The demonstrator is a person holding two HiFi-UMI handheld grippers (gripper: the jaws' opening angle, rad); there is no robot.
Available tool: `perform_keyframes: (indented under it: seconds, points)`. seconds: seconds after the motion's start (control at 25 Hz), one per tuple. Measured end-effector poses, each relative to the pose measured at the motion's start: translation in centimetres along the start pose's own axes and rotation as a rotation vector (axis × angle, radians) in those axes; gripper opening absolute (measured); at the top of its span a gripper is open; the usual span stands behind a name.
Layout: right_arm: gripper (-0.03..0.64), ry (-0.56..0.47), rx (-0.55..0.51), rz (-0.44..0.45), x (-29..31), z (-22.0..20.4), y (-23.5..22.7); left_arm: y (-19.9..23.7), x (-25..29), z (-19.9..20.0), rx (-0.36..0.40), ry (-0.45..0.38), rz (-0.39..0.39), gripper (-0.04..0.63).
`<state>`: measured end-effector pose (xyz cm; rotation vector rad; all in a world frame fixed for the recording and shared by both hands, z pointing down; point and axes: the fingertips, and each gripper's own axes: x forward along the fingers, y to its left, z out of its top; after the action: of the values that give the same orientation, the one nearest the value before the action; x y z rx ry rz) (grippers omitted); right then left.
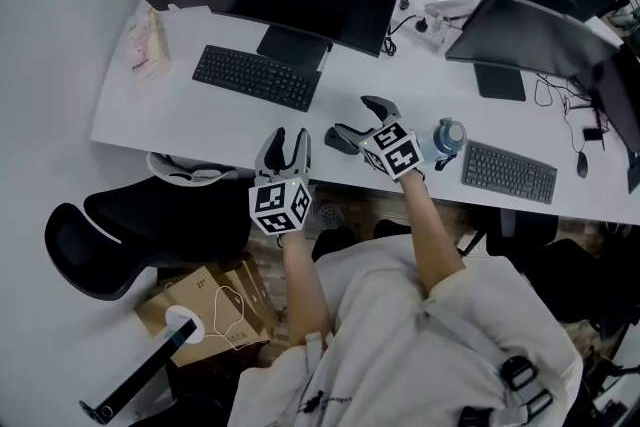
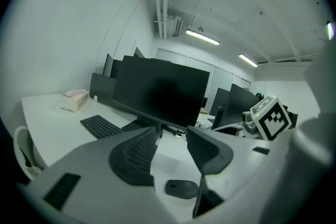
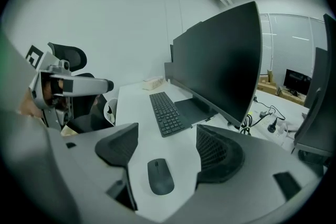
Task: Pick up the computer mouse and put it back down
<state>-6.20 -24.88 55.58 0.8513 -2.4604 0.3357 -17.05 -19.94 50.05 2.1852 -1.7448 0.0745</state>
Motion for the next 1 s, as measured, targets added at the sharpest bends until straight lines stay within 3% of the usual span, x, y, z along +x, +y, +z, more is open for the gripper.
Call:
perform_keyframes:
  seconds: [0.36,0.8,1.0]
  points:
    - [0.356,0.090,0.044,0.023,3.7,-3.5,0.7,0.2,0.3,-1.0,0.011,0.025,-0.062,0.194]
    - [0.356,0.268,-0.115,0.124,7.2,-8.6,1.9,1.0,0.5,-3.4,0.097,0.099,-0.102,0.167]
    - [0.356,0.262,-0.048,0.173,7.9,-9.7,2.3,1.6,0.0,-4.0,0.100,0.098,-0.117,0.166]
